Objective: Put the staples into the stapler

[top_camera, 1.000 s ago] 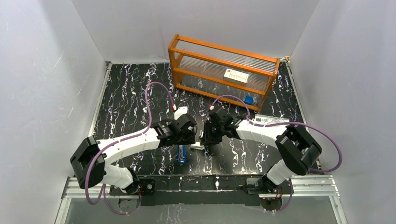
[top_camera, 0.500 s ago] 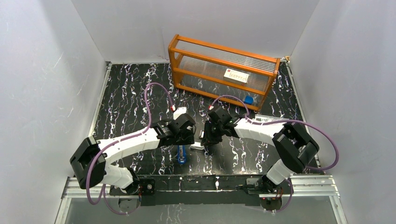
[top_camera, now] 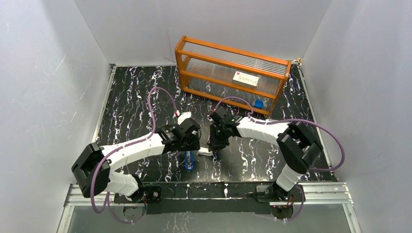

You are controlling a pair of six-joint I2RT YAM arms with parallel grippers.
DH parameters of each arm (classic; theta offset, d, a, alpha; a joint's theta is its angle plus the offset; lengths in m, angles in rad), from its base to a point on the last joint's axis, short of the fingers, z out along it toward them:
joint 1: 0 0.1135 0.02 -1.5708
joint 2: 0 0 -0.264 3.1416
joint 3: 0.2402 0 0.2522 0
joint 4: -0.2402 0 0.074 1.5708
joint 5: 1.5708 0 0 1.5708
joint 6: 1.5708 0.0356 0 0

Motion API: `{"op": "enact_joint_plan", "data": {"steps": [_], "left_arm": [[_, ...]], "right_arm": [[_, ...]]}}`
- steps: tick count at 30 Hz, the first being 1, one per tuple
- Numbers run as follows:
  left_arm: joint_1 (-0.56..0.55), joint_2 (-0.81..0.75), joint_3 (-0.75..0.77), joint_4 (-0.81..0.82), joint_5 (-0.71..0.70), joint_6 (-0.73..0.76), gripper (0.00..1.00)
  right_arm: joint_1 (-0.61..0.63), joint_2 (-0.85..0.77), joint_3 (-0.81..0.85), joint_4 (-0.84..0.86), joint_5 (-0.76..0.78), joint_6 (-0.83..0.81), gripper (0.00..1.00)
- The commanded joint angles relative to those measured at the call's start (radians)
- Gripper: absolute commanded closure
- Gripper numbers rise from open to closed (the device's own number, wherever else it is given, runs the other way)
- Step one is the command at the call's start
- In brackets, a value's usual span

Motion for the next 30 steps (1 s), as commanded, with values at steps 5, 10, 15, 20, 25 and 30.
{"op": "enact_joint_plan", "data": {"steps": [5,10,15,20,25,30], "left_arm": [[0.025,-0.056,-0.030,-0.002,0.002,-0.006,0.51],[0.051,-0.091,-0.037,-0.016,0.014,0.000,0.50],[0.099,-0.155,-0.052,-0.028,0.033,0.005,0.49],[0.168,-0.218,-0.084,-0.039,0.081,0.006,0.46],[0.248,-0.270,-0.126,-0.039,0.152,0.007,0.44],[0.332,-0.287,-0.167,-0.023,0.253,0.004,0.44]], "right_arm": [[0.104,0.175,0.065,-0.166,0.213,-0.029,0.80],[0.108,0.050,0.092,-0.092,0.207,-0.047,0.74],[0.107,-0.072,0.174,-0.060,0.252,-0.149,0.60],[0.108,-0.114,0.127,0.013,0.190,-0.323,0.39],[0.108,-0.100,0.099,0.072,0.057,-0.512,0.30],[0.111,-0.053,0.122,0.065,0.055,-0.629,0.26]]}}
